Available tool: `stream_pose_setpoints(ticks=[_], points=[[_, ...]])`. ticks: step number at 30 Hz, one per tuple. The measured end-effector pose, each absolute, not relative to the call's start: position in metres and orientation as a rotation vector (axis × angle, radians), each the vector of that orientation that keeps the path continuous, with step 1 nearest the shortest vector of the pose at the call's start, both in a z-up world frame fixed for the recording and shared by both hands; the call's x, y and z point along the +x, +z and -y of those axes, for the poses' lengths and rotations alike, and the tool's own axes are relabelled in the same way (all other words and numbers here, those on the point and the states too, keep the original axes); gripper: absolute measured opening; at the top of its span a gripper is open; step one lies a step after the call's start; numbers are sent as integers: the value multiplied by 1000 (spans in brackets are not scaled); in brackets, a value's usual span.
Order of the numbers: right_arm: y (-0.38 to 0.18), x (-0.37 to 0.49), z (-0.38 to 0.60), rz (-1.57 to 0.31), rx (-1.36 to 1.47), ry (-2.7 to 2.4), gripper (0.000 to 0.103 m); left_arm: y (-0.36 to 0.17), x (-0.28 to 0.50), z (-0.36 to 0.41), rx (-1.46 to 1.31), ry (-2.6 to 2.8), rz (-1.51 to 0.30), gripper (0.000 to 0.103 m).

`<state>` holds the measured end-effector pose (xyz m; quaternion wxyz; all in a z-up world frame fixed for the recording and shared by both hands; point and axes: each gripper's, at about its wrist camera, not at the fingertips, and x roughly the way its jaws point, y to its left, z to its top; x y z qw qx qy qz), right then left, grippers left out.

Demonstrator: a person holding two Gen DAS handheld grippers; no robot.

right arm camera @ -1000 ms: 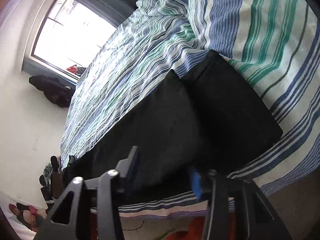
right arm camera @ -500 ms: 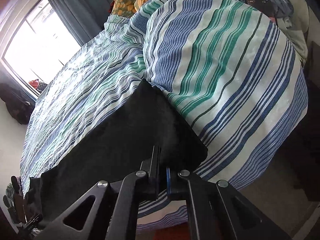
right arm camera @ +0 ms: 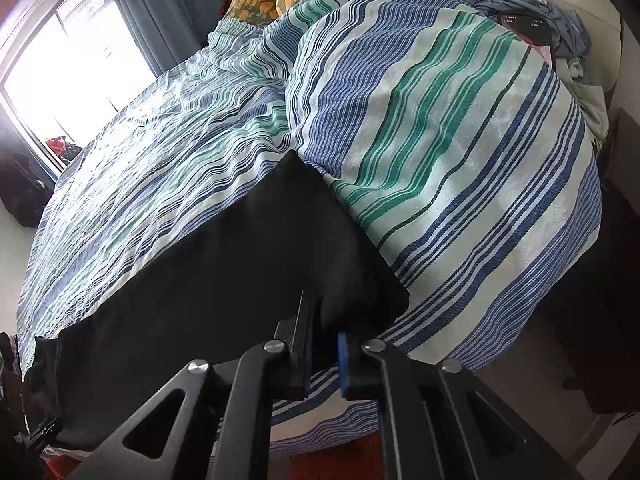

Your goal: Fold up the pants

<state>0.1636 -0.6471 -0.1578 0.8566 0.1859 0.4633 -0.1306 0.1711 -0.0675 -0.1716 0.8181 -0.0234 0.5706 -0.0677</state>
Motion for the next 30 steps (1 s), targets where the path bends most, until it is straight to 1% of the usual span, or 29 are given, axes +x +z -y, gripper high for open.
stream_pose_setpoints(ticks=[1,2,3,4,5,8,10,11,12,14,15,16,17,18,20,22,24,25,26,27,30], points=[[-155,160,647,-956,390,-278,34,-172,169,64,-57,-152,-1226,22],[-151,156,646,-933,392,-278,42,-173,166,61,-64,-158,-1240,22],[-147,151,646,-912,387,-292,45,-172,163,59,-71,-163,-1256,19],[-143,146,646,-894,370,-336,54,-172,160,55,-83,-171,-1270,18],[-138,139,646,-866,356,-382,58,-172,157,53,-91,-175,-1281,16],[-116,126,639,-774,300,-455,58,-167,146,51,-79,-186,-1317,16],[-106,130,623,-755,229,-387,58,-160,140,52,-41,-210,-1355,17],[-104,135,614,-764,204,-322,58,-156,135,54,-19,-227,-1366,21],[-106,143,606,-788,201,-228,58,-151,130,56,2,-252,-1370,30],[-117,160,588,-865,183,-84,58,-134,122,58,45,-290,-1344,42],[-129,169,580,-932,157,-54,58,-124,120,58,55,-303,-1316,47],[-143,178,576,-1002,140,-45,58,-113,120,56,52,-316,-1285,50],[-157,183,575,-1070,142,-49,58,-102,122,52,44,-315,-1250,57],[-169,189,576,-1130,155,-51,58,-92,126,47,30,-297,-1213,68],[-171,192,580,-1134,183,-52,58,-81,144,23,-10,-236,-1146,79],[-171,190,584,-1123,224,-48,58,-86,166,7,-32,-150,-1095,80],[-171,187,590,-1109,271,-43,58,-116,190,-1,24,-46,-1108,79],[-171,186,592,-1105,288,-41,58,-136,198,-4,85,12,-1160,76],[-171,186,594,-1103,297,-39,58,-157,201,-9,151,61,-1238,61],[-172,185,595,-1102,296,-39,58,-174,198,-15,208,96,-1309,58],[-170,184,591,-1108,258,-43,59,-174,170,-19,326,91,-1346,58]])
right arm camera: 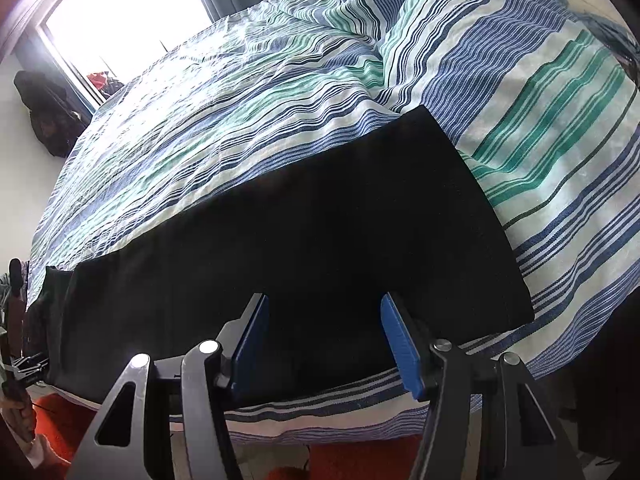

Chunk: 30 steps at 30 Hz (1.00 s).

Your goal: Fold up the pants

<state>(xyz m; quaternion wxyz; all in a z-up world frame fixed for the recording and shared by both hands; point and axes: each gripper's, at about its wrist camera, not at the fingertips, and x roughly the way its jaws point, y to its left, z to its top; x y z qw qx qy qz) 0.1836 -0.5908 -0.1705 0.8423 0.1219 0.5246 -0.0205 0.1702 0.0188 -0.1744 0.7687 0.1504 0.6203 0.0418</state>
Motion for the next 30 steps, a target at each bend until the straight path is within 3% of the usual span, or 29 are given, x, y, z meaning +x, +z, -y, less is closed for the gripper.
stream_pose_setpoints(ticks=[5,9,12,17,21,25,27,30], points=[[-170,186,586,-1108,233,-56,59,-143,149,-44,176,69,-1343,58],[-171,189,585,-1109,234,-62,59,-108,169,-53,111,88,-1185,76],[-171,189,583,-1111,224,-62,61,-107,199,-50,121,99,-1099,83],[-172,189,584,-1105,229,-59,61,-179,200,-21,342,78,-1247,82],[-172,187,582,-1107,202,-54,61,-164,164,-15,416,47,-1272,78],[-171,185,579,-1105,190,-59,62,-124,164,10,423,15,-1157,78],[-170,187,579,-1100,199,-65,62,-107,172,37,410,-47,-1095,86],[-168,188,579,-1094,203,-69,62,-106,191,90,428,-131,-1031,89]])
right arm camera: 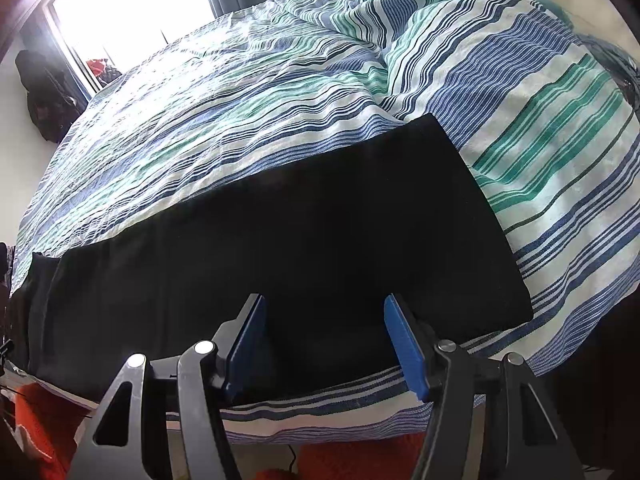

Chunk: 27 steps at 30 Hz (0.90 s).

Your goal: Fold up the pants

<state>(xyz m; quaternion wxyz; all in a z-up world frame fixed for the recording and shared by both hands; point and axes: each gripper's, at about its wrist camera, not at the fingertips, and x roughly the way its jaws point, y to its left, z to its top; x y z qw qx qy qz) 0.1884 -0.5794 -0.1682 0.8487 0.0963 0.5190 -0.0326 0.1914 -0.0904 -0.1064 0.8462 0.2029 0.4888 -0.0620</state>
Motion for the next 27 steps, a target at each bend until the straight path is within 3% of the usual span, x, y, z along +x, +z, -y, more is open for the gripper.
stream_pose_setpoints(ticks=[5,10,16,23,27], points=[[-167,184,579,-1087,184,-63,62,-174,208,133,600,-122,-1138,89],[-165,175,585,-1064,168,-67,62,-148,173,116,533,-176,-1162,89],[-155,171,583,-1015,153,-88,62,-96,204,190,477,-327,-1059,94],[-149,169,580,-990,140,-72,62,-120,308,289,485,-320,-1084,92],[-146,165,584,-971,164,-77,62,-143,316,316,505,-298,-1119,92]])
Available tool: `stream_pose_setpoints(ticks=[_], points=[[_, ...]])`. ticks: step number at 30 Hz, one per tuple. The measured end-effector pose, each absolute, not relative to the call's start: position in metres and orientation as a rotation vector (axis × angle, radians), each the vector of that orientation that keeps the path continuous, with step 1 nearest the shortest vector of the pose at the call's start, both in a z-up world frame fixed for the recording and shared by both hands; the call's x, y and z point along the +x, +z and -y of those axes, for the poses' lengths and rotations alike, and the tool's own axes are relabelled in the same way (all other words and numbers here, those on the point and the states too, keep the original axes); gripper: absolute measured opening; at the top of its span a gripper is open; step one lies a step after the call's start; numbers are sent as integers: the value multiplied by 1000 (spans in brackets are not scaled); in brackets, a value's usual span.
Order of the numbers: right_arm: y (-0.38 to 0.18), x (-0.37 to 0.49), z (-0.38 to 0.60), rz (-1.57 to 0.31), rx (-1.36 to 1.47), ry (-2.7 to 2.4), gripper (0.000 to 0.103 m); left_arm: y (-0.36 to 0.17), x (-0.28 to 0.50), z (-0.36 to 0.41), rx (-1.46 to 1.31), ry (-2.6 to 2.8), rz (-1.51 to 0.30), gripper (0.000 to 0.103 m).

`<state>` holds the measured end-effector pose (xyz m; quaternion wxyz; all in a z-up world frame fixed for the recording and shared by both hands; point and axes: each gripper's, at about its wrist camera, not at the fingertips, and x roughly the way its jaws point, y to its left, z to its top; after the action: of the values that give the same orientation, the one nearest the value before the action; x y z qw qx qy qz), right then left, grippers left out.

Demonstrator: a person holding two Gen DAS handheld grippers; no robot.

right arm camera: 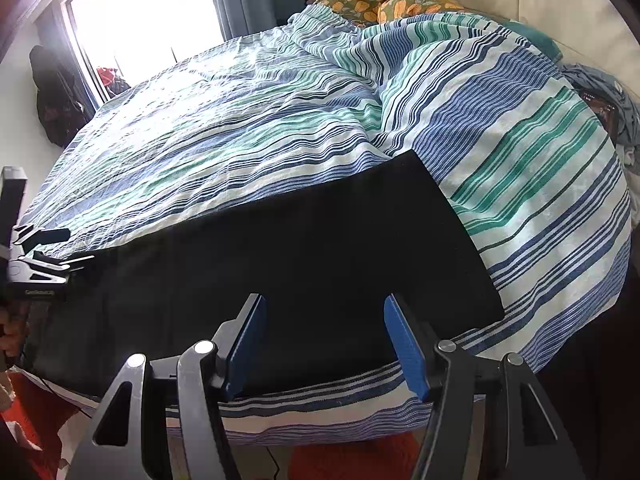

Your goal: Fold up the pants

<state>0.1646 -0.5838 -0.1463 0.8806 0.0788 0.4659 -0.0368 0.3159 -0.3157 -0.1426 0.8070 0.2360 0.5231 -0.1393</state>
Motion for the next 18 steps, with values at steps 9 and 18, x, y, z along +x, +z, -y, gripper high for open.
stream_pose_setpoints(ticks=[9,18], points=[[-147,148,617,-911,354,-90,62,-164,193,304,583,-473,-1127,92],[-133,94,699,-687,788,-145,62,-109,206,275,433,-407,-1053,92]])
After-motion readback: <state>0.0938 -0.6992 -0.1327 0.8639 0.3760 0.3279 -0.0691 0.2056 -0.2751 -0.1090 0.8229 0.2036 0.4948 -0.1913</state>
